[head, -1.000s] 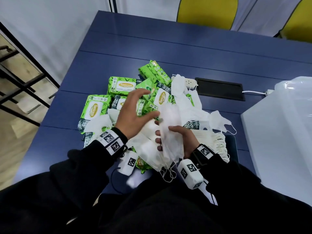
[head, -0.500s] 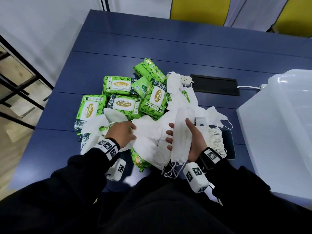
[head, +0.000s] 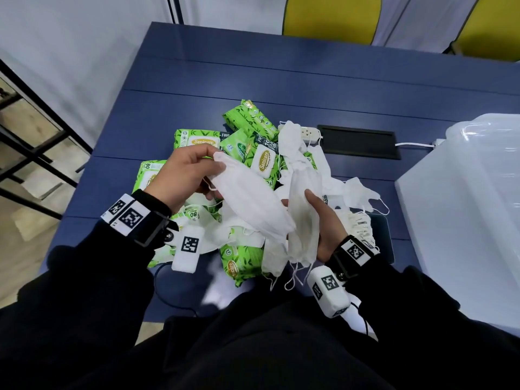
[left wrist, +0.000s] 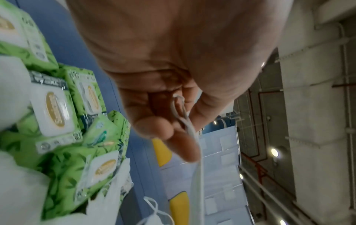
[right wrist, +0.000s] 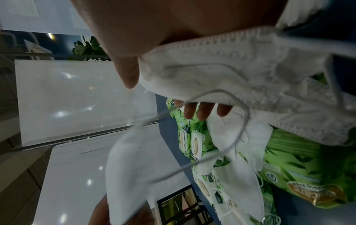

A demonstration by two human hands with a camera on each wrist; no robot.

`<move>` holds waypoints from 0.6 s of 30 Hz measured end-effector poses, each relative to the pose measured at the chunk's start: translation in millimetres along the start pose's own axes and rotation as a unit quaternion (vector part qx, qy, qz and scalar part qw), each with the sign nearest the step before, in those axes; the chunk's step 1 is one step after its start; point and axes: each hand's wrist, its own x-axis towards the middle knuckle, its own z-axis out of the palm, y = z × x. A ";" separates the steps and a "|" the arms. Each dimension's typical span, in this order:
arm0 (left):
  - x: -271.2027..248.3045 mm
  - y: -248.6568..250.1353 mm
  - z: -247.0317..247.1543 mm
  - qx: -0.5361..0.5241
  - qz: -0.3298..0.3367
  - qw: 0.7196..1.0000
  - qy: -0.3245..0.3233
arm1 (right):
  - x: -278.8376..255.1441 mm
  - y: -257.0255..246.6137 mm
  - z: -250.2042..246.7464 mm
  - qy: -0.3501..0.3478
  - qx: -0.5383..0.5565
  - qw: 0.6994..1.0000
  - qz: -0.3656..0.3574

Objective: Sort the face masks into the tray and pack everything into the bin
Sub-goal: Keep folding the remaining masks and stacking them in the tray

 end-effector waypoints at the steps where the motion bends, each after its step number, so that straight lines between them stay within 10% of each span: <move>1: 0.0 1.6 3.0 -0.024 -0.001 1.000 0.005 | -1.7 -0.3 3.5 -0.008 0.007 1.000 0.009; 9: -10.2 -24.5 45.9 -0.309 -0.147 0.937 0.077 | -4.9 3.0 24.4 -0.049 0.044 0.993 -0.097; 18: -41.5 -63.9 96.6 -0.254 -0.233 0.938 -0.035 | 2.1 0.9 30.4 -0.012 0.100 0.991 -0.092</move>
